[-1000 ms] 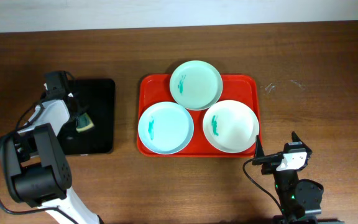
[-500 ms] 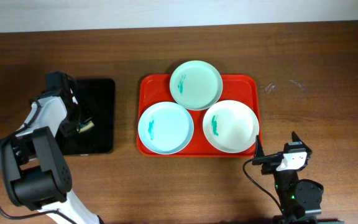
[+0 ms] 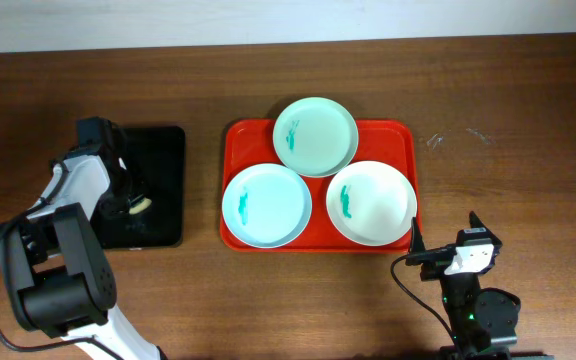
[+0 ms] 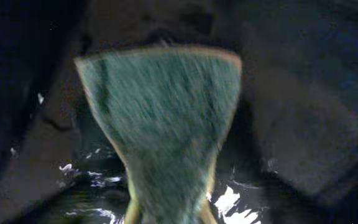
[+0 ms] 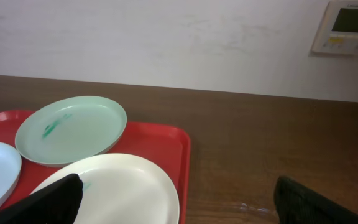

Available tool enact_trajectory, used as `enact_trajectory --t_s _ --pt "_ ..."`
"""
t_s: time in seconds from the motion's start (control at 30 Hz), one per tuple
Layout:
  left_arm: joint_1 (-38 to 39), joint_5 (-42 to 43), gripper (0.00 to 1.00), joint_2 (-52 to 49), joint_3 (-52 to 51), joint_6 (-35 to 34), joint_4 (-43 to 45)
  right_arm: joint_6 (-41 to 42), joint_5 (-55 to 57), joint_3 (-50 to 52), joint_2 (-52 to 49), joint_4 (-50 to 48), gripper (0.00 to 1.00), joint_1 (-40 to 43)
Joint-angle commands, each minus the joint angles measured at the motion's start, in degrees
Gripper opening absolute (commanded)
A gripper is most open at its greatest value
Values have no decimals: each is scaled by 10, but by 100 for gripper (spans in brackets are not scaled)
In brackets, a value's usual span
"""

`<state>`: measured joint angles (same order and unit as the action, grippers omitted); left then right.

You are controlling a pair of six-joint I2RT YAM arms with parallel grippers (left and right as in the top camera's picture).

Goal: Clean dirty plates on tray and stack at the side
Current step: 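Lift the sponge from the black tray with the left gripper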

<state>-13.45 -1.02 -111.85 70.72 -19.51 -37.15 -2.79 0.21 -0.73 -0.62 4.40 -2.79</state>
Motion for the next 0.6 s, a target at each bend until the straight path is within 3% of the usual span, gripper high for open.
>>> enact_trajectory --t_s 0.0,0.07,0.13,0.23,0.3,0.33,0.4,0.5,0.57 --pt "-5 -35 99 -24 -19 -2 27 2 7 4 4 2 98 -2" --pt "-5 -33 100 -24 -19 -2 40 2 7 4 4 2 98 -2" --pt "-5 -33 86 -24 -19 -2 46 2 7 4 4 2 98 -2" --pt "-5 -33 75 -24 -19 -2 51 2 7 4 4 2 98 -2" --pt "-5 -33 57 -23 -19 -2 52 2 7 4 4 3 98 -2" --pt "-5 -33 41 -23 -19 -2 52 2 7 4 4 3 98 -2" --pt "-5 -18 20 -21 -17 -2 49 2 7 4 4 3 99 -2" --pt "-5 25 0 -12 -14 -2 49 2 7 4 4 3 98 -2" --pt "-5 38 0 3 -10 -2 45 2 7 4 4 2 98 -2"
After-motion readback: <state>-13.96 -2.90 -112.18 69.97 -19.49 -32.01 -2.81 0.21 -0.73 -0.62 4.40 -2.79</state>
